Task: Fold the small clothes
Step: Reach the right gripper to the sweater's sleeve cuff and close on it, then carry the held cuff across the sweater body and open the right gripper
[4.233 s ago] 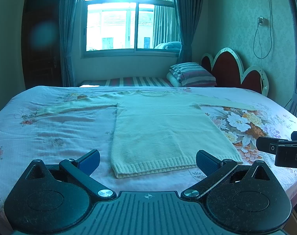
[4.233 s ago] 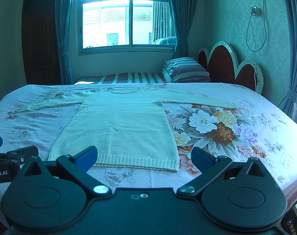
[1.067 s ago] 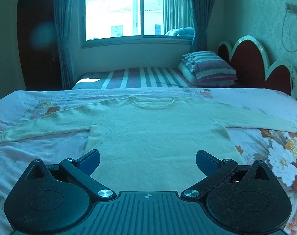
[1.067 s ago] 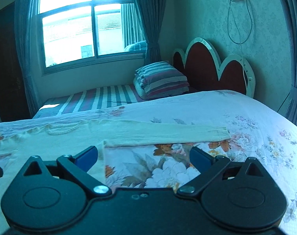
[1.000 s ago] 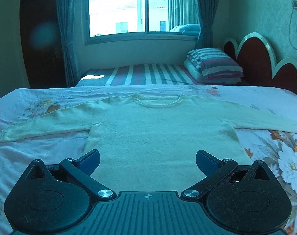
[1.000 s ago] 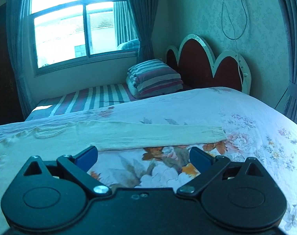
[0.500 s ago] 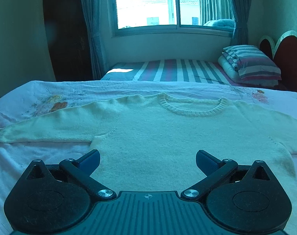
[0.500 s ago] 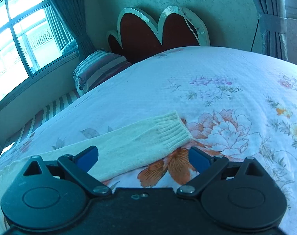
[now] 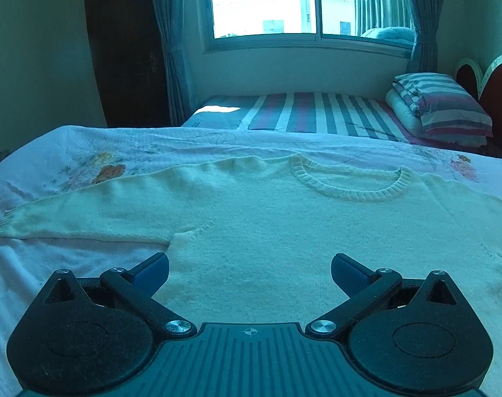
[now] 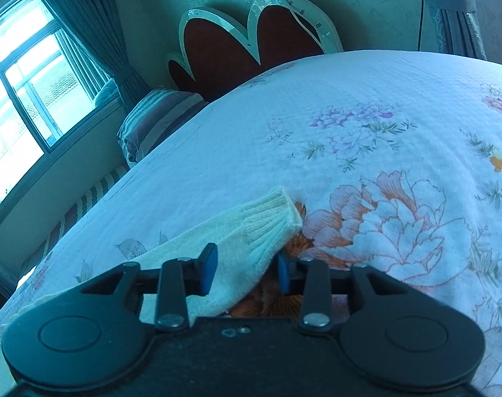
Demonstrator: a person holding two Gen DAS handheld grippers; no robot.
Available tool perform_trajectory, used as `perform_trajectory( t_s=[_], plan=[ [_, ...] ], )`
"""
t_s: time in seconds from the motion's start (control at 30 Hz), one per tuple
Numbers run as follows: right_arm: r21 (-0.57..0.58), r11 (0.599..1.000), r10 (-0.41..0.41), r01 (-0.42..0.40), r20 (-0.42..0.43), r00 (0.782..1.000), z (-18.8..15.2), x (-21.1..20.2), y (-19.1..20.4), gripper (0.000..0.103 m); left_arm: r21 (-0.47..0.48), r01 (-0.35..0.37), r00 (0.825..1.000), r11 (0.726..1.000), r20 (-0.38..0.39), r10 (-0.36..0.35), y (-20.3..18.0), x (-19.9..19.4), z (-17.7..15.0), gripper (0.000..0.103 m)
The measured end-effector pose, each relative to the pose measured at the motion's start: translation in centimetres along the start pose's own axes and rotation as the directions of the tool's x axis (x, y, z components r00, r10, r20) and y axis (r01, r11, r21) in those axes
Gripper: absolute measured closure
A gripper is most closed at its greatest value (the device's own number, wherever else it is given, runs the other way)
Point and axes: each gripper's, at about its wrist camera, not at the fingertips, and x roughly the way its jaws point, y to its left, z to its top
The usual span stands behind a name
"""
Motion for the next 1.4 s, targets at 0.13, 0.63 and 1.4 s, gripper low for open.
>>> perform_trajectory(
  t_s=[0.13,0.63,1.4],
  plan=[
    [-0.008,1.000,-0.008,0.008,-0.003,1.000,0.0,0.3,0.5,0.097,0.004,-0.026,0.999,1.000,-0.026,0.026,2.1,0.5,0.2,0.000],
    [-0.297,0.951,0.108,-0.088,0.051,0.993,-1.3,-3.2,16.0,0.098,0.011,0.033,0.998,0.999,0.059,-0.034,9.9,2.0,-1.0,0.000],
    [-0.545,0.705,0.376,-0.453,-0.254,0.891,-19.8,-7.2,36.1,0.064,-0.094,0.121,0.992,0.988,-0.029,-0.124,14.0,7.7,1.3,0.000]
  ],
)
